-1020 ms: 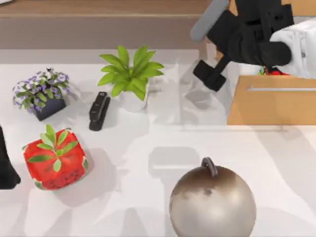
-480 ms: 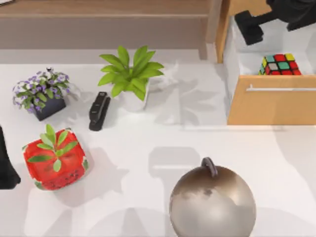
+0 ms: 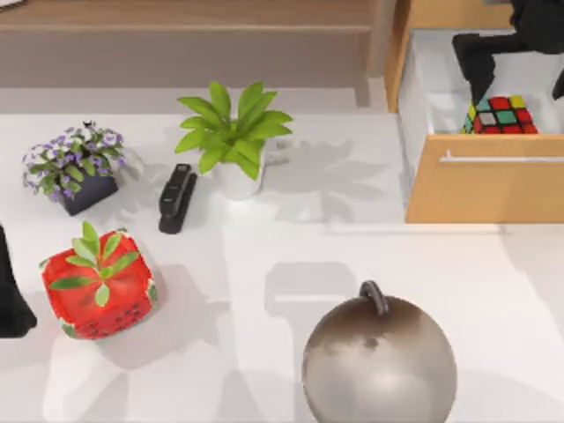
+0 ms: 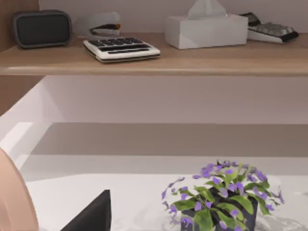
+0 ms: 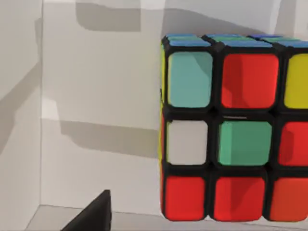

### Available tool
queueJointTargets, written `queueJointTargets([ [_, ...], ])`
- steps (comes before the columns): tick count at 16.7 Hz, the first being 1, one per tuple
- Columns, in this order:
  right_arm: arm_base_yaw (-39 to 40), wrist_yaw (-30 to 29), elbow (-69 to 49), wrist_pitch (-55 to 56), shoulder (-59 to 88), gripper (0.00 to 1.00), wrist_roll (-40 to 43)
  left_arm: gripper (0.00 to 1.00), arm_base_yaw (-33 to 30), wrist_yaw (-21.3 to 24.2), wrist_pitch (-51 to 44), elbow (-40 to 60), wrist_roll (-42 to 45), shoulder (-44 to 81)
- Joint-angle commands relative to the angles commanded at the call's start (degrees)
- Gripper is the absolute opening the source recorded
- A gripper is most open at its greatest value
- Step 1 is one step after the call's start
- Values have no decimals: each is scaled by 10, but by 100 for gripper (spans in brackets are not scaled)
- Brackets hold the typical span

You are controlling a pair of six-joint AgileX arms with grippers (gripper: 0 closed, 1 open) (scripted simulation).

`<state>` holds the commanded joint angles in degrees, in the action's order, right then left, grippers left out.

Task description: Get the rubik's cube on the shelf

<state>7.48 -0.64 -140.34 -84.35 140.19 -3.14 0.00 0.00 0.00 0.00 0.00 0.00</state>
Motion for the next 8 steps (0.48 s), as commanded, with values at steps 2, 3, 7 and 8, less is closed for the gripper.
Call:
queueJointTargets([
  [2, 0, 0, -1, -1, 1, 100, -1, 100, 0, 0, 0, 0, 0, 0],
  [3, 0, 0, -1, -1, 1, 100, -1, 100, 0, 0, 0, 0, 0, 0],
  [7, 3, 0, 8, 3, -6, 100, -1, 100, 0, 0, 0, 0, 0, 0],
  [8, 3, 0, 20, 7, -13, 100, -2, 100, 0, 0, 0, 0, 0, 0],
])
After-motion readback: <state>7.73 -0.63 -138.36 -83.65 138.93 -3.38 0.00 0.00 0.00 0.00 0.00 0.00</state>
